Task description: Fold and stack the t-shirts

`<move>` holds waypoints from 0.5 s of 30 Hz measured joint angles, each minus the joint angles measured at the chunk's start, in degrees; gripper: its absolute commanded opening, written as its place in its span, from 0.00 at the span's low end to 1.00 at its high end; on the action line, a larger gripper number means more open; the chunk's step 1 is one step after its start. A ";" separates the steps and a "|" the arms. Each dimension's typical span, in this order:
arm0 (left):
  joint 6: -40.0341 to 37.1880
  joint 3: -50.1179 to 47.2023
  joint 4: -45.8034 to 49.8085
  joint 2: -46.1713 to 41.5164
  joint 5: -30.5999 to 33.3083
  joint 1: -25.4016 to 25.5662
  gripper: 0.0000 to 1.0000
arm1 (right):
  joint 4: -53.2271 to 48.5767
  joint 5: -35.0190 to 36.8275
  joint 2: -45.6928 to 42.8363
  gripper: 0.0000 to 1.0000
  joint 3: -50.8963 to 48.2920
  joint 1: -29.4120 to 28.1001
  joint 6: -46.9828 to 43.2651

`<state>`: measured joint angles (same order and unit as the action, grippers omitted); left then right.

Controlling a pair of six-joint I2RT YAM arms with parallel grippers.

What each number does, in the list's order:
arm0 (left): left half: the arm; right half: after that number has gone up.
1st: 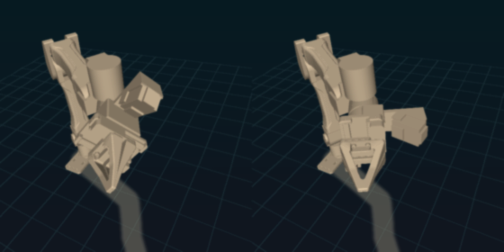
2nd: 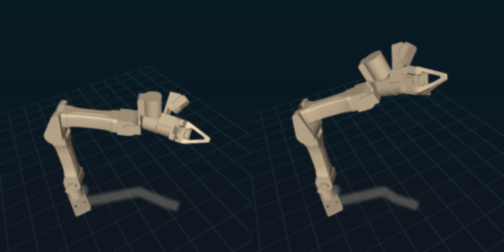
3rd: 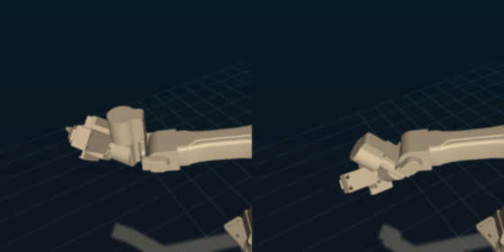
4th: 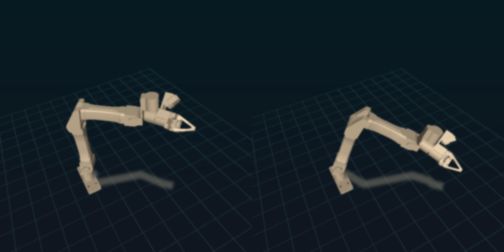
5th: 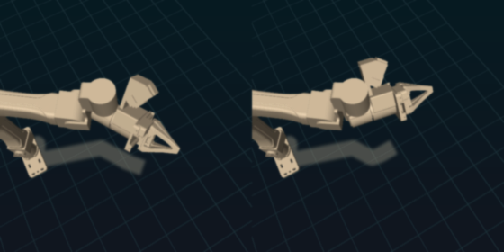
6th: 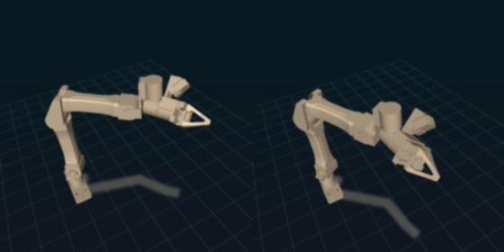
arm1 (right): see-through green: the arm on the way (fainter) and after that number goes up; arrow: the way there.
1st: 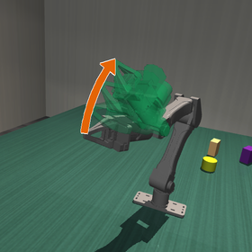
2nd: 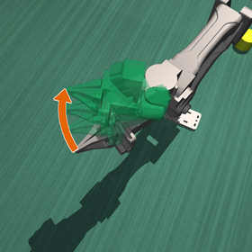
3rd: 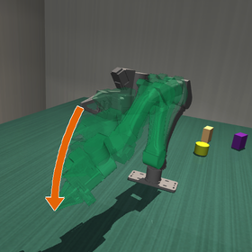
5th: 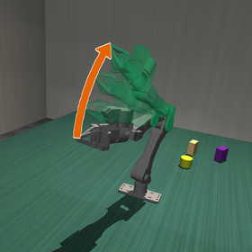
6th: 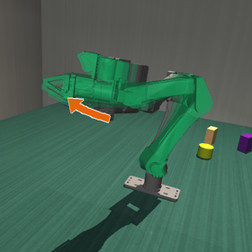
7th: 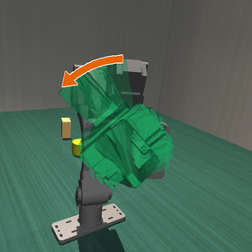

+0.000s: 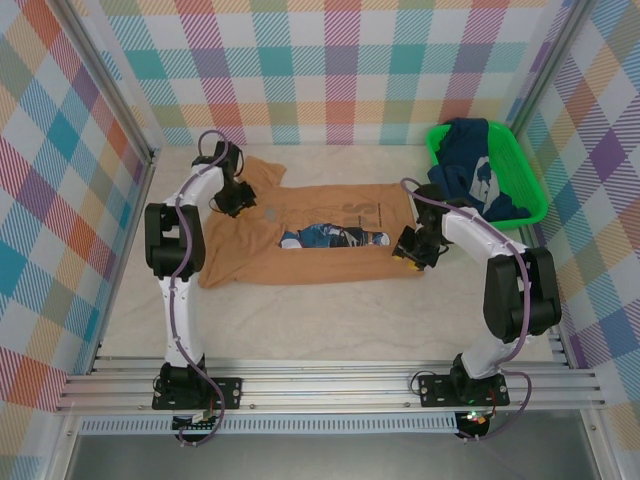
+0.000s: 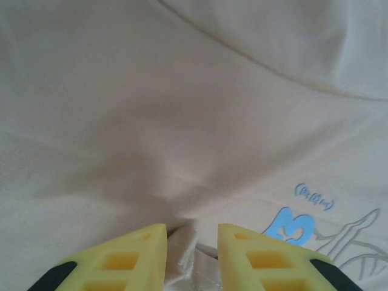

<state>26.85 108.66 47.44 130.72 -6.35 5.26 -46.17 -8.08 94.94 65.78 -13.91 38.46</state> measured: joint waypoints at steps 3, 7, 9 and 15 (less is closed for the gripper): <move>-0.81 -2.01 -0.72 0.00 0.02 0.35 0.27 | 0.02 -0.04 0.00 0.34 -0.02 0.00 0.00; -1.51 -2.49 -1.03 0.00 0.26 0.37 0.22 | 0.02 -0.13 0.00 0.34 0.00 0.00 0.00; -2.01 -2.49 -0.96 0.00 0.94 0.37 0.17 | 0.02 -0.13 0.00 0.34 0.00 0.00 0.00; -2.64 -2.78 -1.07 -0.07 3.02 0.44 0.07 | 0.02 -0.13 0.00 0.34 0.00 0.00 0.02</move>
<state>24.21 105.89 46.37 130.65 -3.33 5.69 -46.15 -8.21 94.94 65.78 -13.91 38.48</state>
